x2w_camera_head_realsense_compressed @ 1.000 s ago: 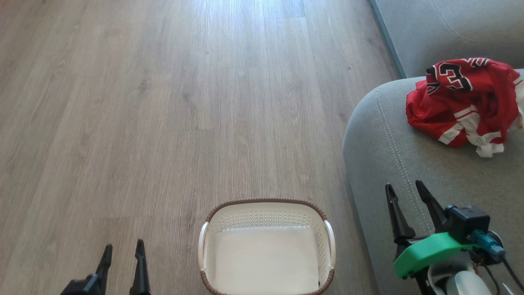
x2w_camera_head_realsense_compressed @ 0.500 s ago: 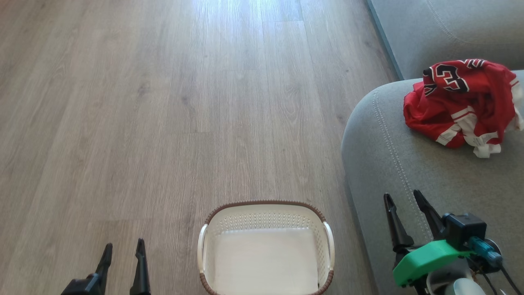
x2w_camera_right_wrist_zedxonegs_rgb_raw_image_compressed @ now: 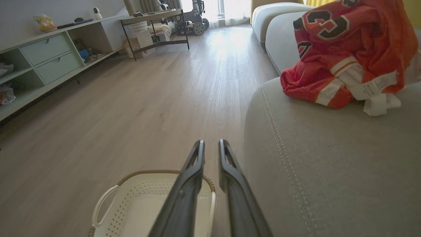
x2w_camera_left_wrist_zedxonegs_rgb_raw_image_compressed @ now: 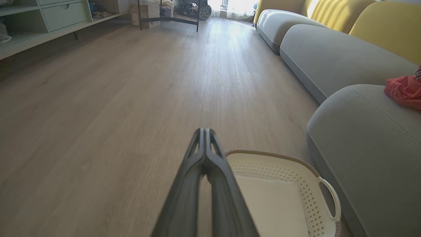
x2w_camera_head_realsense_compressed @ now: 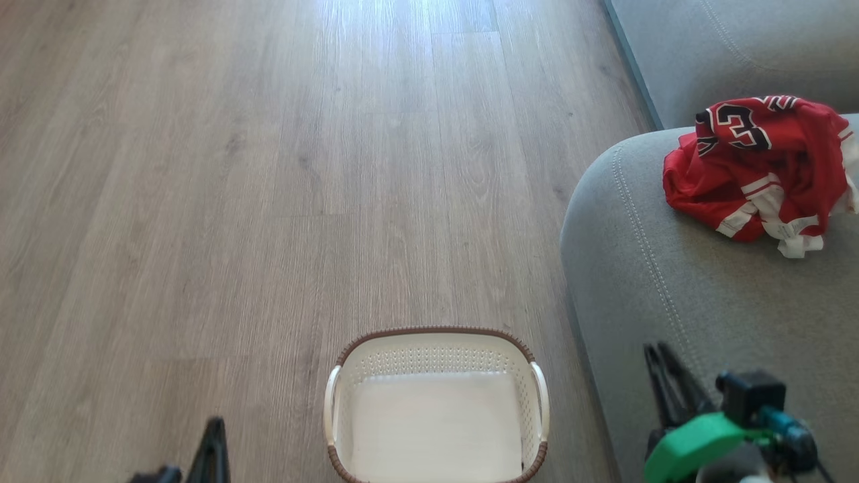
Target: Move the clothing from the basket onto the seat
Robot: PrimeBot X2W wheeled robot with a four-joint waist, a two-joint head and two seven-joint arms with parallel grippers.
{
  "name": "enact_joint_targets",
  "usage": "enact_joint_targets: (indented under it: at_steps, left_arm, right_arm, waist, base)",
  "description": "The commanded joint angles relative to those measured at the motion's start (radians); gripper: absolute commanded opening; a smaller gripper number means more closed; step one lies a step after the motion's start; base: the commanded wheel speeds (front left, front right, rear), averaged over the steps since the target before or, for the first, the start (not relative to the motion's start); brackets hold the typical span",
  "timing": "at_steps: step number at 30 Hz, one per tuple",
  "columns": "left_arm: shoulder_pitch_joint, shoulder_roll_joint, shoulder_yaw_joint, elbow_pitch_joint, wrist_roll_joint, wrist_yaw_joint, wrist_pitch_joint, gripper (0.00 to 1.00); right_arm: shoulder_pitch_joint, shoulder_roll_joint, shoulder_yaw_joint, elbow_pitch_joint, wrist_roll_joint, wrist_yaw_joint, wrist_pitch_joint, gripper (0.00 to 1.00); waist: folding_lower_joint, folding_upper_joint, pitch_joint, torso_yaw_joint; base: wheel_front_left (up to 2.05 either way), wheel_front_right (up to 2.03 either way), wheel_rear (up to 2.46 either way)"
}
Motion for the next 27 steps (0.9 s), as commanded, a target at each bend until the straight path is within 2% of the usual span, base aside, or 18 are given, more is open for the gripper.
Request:
enact_joint_targets:
  at_steps: [1, 27]
  left_arm:
    - [0.003, -0.005, -0.003, 0.007, -0.002, 0.000, 0.001, 0.00]
    - [-0.031, -0.053, 0.099, -0.003, -0.221, -0.069, 0.071, 0.00]
  right_arm:
    - [0.005, 0.000, 0.000, 0.011, 0.002, 0.000, 0.000, 0.00]
    - [-0.032, 0.000, -0.026, 0.017, 0.294, 0.002, 0.055, 0.00]
  waist:
    - [0.0000, 0.0000, 0.000, 0.000]
    - [0.0000, 0.0000, 0.011, -0.005]
  base:
    - [0.00, 0.00, 0.00]
    - [0.00, 0.00, 0.00]
